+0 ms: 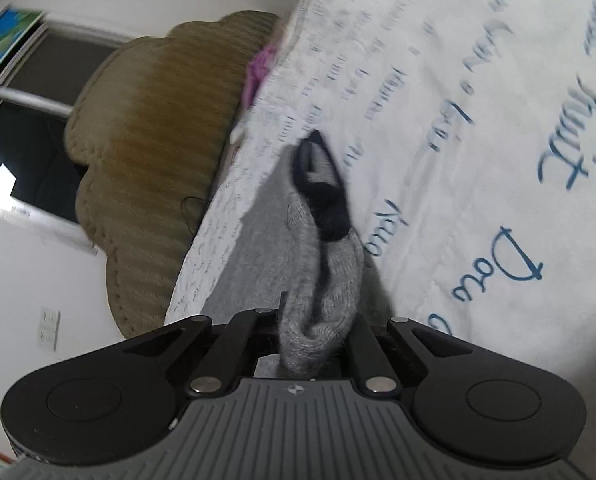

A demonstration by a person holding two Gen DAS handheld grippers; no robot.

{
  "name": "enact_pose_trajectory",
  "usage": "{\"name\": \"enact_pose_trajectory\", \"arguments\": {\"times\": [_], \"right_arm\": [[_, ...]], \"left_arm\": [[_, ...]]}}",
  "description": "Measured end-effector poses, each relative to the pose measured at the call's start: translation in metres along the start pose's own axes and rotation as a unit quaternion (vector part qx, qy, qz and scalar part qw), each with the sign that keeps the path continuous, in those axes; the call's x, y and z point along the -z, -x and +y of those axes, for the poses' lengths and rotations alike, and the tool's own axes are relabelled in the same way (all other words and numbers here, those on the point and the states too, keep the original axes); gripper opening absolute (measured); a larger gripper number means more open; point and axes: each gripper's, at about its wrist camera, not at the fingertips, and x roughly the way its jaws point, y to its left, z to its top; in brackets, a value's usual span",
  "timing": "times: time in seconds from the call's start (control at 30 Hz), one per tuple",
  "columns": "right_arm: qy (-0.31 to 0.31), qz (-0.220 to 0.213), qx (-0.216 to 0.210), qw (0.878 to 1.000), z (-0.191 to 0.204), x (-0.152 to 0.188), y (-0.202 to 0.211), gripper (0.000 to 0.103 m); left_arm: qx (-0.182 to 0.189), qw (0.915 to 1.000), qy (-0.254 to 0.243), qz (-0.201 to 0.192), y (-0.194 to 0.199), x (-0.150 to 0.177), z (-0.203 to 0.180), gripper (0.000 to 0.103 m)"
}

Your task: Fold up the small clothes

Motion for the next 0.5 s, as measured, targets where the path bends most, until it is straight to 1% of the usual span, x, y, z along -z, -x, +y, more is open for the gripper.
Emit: {"name": "enact_pose_trajectory", "arguments": {"times": [0.03, 0.1, 0.2, 0.27, 0.37, 0.5], "right_arm": [[0.003, -0.002, 0.0, 1.0, 0.002, 0.001, 0.003, 0.01], [0.003, -0.002, -0.009, 1.0, 0.003, -0.002, 0.01, 0.009], [-0.009, 0.005, -0.015, 1.0, -0.002, -0.005, 0.02, 0.01], [-0.011, 0.012, -0.017, 1.0, -0.006, -0.003, 0.026, 0.009], [-0.026, 0.028, -0.021, 0.999, -0.012, 0.004, 0.034, 0.009], [-0.034, 0.036, -0.023, 0.998, -0.018, 0.016, 0.051, 0.009]], "left_arm": [[0.003, 1.0, -0.005, 0.0, 0.005, 0.0, -0.004, 0.004], [0.017, 0.9997, -0.011, 0.011, 0.013, -0.003, -0.009, 0.004], [0.03, 0.9994, -0.012, 0.016, 0.028, -0.006, -0.011, 0.004], [0.029, 0.9993, -0.019, 0.014, 0.035, -0.004, -0.008, 0.004], [0.024, 0.9994, -0.007, 0.023, 0.043, 0.004, 0.001, 0.004], [0.02, 0.9992, 0.01, 0.034, 0.062, 0.017, 0.013, 0.004]]}}
